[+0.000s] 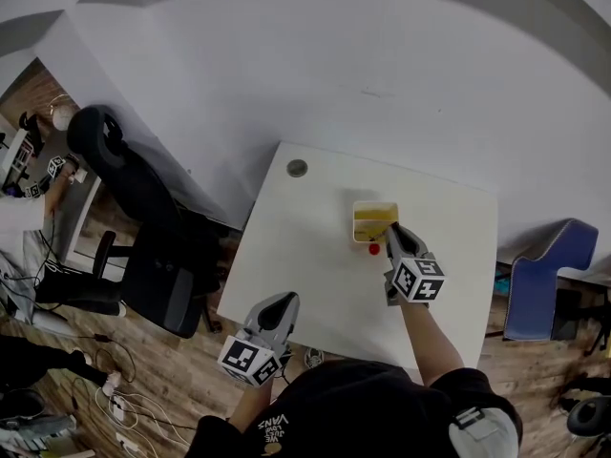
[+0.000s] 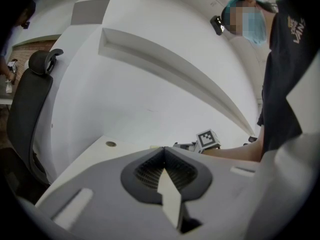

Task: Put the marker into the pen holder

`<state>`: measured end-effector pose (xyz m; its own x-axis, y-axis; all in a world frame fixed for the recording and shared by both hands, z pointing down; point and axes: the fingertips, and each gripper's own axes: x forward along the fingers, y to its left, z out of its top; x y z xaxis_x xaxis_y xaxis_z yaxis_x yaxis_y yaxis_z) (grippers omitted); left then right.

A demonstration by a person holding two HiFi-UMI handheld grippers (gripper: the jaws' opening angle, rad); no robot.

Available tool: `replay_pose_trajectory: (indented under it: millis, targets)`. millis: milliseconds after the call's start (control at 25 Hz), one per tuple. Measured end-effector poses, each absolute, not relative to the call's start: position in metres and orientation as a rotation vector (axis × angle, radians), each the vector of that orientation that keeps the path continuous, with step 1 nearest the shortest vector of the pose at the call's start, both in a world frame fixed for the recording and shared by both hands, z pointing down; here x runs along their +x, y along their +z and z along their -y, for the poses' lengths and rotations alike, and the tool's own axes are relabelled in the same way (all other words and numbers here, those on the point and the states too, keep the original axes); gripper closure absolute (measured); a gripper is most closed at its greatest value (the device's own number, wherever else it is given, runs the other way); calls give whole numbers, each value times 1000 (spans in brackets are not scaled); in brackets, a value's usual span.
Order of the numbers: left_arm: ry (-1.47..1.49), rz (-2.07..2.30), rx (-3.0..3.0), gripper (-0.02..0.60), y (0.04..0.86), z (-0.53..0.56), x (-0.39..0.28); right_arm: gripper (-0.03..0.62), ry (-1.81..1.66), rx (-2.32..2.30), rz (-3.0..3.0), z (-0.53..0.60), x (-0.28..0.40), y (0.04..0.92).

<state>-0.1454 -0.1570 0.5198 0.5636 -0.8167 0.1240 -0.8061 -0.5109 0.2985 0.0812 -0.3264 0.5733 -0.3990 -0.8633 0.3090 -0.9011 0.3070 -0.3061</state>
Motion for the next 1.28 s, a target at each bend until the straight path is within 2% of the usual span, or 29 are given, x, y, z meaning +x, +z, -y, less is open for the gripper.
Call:
replay_pose_trajectory:
  millis: [1280]
  targets:
    - [-45, 1282, 2492, 529, 526, 164, -139, 546, 717, 1759, 2322, 325, 104, 603]
